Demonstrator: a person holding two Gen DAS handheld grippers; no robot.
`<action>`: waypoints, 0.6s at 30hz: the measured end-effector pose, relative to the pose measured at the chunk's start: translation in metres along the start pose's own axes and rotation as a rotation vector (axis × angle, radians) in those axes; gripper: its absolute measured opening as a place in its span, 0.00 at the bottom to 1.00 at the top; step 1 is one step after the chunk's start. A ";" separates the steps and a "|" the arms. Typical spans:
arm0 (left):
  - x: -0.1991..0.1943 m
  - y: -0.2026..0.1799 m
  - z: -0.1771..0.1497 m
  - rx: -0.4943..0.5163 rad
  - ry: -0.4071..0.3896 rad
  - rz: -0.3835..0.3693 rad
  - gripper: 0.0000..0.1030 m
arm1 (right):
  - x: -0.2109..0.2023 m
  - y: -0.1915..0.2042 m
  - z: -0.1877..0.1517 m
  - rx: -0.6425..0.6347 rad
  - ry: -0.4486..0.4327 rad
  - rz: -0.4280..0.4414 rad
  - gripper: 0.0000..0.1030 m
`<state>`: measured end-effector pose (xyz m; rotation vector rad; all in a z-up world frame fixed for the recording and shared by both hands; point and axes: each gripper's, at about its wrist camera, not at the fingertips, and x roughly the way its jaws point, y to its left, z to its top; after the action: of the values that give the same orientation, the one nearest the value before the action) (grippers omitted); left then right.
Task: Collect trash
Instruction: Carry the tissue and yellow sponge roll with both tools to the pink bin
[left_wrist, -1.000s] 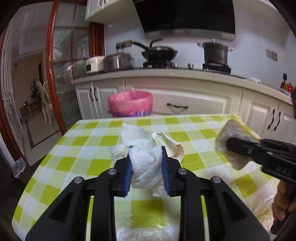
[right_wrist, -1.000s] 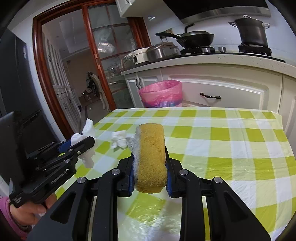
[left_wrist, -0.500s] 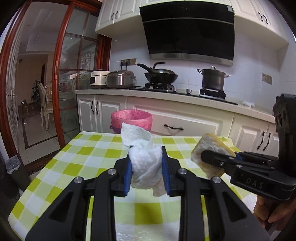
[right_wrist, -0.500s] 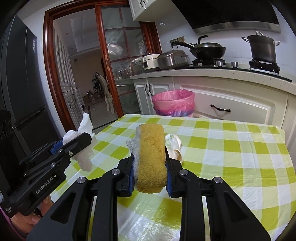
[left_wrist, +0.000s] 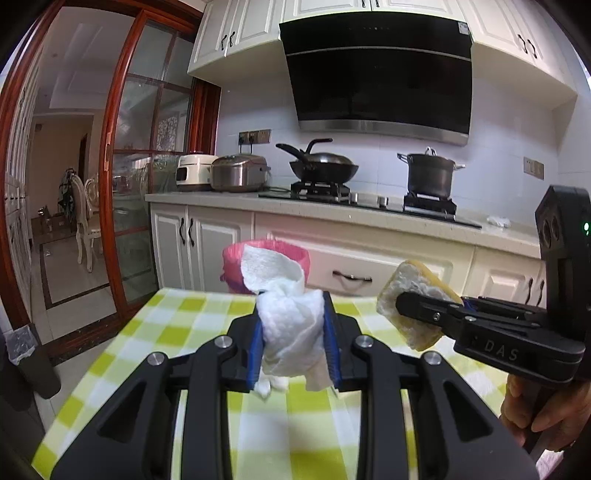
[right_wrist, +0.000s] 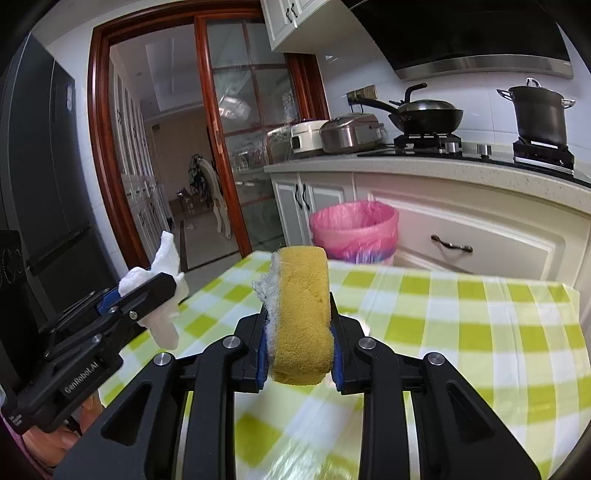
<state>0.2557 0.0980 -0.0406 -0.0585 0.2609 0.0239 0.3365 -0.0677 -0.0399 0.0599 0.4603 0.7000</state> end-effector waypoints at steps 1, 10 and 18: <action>0.006 0.002 0.006 0.000 -0.007 0.000 0.27 | 0.005 -0.003 0.007 -0.003 -0.006 0.000 0.26; 0.078 0.016 0.053 0.012 -0.027 0.011 0.27 | 0.056 -0.034 0.061 -0.035 -0.039 0.001 0.26; 0.153 0.027 0.077 0.022 0.006 0.013 0.27 | 0.106 -0.065 0.096 -0.063 -0.040 0.011 0.26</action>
<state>0.4225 0.1316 -0.0072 -0.0350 0.2675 0.0339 0.4877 -0.0407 -0.0085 0.0171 0.4000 0.7222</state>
